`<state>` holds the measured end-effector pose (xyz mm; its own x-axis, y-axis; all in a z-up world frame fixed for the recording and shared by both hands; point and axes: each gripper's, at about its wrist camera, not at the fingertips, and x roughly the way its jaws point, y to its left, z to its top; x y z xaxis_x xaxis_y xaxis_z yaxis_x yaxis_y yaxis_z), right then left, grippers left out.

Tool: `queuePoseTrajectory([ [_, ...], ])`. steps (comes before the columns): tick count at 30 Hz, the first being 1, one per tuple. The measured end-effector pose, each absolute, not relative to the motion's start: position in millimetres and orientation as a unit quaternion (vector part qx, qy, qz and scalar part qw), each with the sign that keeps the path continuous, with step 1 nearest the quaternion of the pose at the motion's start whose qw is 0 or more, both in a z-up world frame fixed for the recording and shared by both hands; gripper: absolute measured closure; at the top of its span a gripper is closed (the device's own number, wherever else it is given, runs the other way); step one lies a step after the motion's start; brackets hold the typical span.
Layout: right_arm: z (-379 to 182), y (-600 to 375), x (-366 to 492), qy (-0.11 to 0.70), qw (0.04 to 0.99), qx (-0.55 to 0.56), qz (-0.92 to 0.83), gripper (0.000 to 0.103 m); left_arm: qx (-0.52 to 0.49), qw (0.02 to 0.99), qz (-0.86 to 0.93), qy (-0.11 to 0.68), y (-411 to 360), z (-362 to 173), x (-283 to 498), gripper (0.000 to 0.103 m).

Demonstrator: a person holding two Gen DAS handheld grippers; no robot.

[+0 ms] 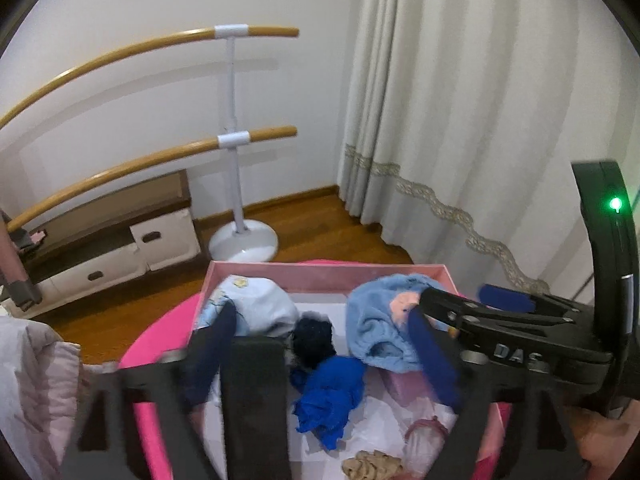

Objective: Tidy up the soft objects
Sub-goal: 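Carry the knitted pad and pig-face hat into the pink box, open both grippers, then withdraw both tools from the box back over the table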

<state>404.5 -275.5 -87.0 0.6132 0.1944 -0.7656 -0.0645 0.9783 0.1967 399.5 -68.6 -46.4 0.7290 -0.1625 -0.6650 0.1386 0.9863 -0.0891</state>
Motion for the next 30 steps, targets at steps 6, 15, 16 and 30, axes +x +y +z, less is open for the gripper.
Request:
queuePoseTrajectory([
  [6,-82.1,-278.9,393.8,0.427,0.897,0.092,0.074,0.0,-0.018,0.937,-0.065,0.342,-60.6,-39.4,383.0,0.0],
  [15,-59.7,-267.8,361.8,0.402,0.909,0.085,0.066,0.0,-0.004,0.945,-0.043,0.325,-52.2,-35.9,326.6,0.0],
  [16,-56.5,-267.2,356.7,0.398,0.911,0.087,0.067,0.0,-0.006,0.945,-0.041,0.324,-49.7,-35.2,317.4,0.0],
  [30,-11.2,-271.9,254.6,0.319,0.94,0.099,0.073,0.0,-0.014,0.956,-0.039,0.292,-9.5,-22.5,228.2,0.0],
])
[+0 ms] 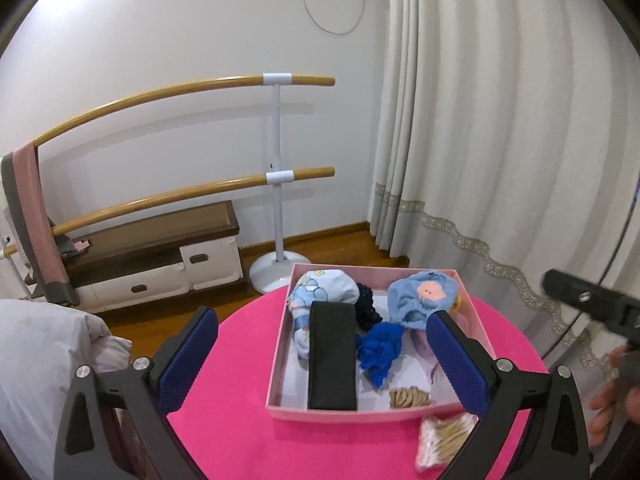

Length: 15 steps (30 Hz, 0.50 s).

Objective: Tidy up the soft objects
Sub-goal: 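Withdraw both tools from the box back over the table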

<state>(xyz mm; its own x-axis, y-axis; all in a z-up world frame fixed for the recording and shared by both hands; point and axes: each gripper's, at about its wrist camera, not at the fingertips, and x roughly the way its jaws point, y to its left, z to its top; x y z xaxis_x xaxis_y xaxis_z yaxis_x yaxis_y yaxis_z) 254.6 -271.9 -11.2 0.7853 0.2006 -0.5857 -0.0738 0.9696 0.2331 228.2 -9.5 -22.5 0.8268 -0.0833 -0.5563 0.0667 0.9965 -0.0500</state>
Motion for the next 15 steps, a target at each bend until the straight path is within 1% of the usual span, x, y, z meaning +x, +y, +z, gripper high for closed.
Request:
queuePoseTrajectory([
  [7,8.0,-276.5,196.0,0.275,0.955,0.097,0.061,0.0,-0.016,0.961,-0.032,0.274,3.3,-21.2,179.5,0.0],
  [15,9.6,-276.1,132.1,0.234,0.968,0.086,0.031,0.0,0.003,0.971,-0.027,0.24,-0.4,-17.7,116.0,0.0],
])
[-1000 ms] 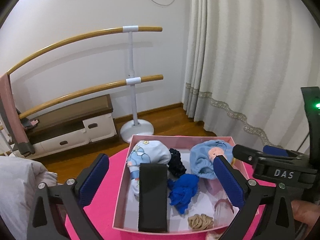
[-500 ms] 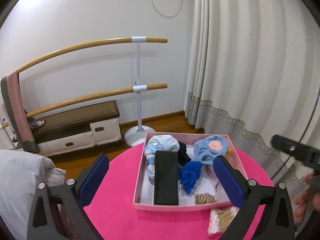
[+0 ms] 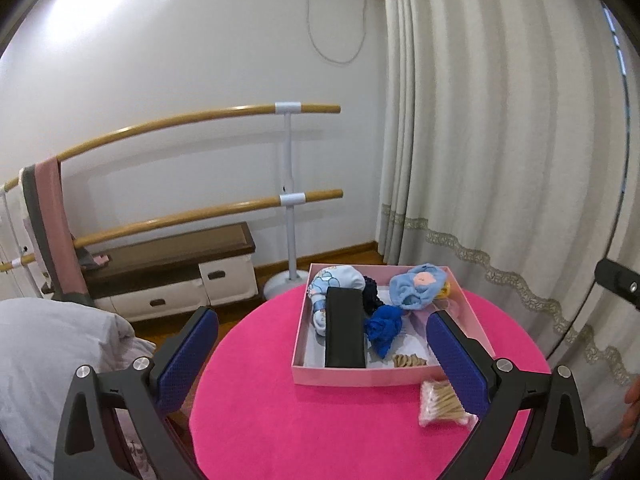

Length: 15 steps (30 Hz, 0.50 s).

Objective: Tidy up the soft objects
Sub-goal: 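Withdraw both tools from the box back over the table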

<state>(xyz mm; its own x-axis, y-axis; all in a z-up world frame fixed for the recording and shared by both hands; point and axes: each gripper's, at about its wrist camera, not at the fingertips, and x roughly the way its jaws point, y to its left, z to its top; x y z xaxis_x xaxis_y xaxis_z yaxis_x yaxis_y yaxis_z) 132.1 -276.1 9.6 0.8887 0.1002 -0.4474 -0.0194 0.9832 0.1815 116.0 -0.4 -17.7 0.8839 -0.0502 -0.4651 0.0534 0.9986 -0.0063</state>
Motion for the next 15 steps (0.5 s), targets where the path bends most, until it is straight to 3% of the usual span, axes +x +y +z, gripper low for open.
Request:
queuePoseTrajectory([
  [15,-9.8,-254.5,53.8,0.22,0.974,0.059,-0.001,0.0,0.013,0.969,-0.039,0.244,-16.1,-40.3,22.1,0.0],
])
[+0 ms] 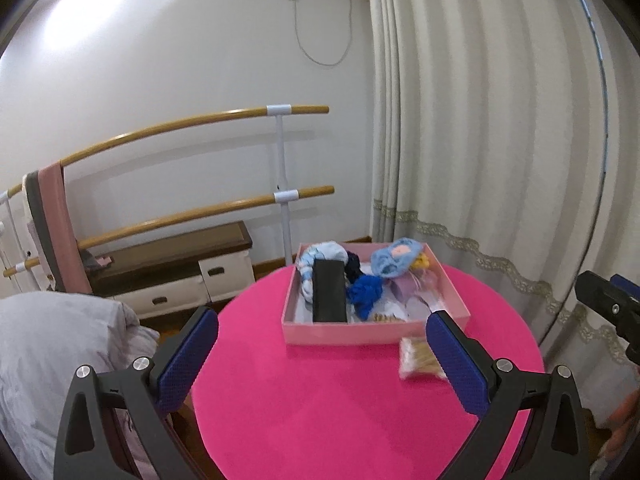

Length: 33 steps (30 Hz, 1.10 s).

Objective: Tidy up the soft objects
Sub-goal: 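Withdraw both tools from the box back over the table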

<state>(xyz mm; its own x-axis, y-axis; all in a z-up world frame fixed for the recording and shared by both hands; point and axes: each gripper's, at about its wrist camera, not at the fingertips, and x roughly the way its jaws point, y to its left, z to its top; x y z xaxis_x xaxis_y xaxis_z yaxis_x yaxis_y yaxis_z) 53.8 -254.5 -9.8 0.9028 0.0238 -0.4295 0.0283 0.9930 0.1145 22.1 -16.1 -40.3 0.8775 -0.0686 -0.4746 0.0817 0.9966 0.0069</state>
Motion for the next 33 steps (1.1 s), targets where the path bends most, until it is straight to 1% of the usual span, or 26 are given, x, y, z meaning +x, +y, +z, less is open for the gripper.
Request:
queuePoseTrajectory([
  [16,-16.8,-247.4,33.7,0.22,0.974,0.054,-0.001,0.0,-0.001,0.967,-0.033,0.254,-9.5,-28.2,-2.9,0.0],
  [33,-28.7,-268.5,44.0,0.235,0.97,0.058,-0.016,0.0,0.004,0.96,-0.041,0.278,-23.2,-42.2,21.6,0.0],
])
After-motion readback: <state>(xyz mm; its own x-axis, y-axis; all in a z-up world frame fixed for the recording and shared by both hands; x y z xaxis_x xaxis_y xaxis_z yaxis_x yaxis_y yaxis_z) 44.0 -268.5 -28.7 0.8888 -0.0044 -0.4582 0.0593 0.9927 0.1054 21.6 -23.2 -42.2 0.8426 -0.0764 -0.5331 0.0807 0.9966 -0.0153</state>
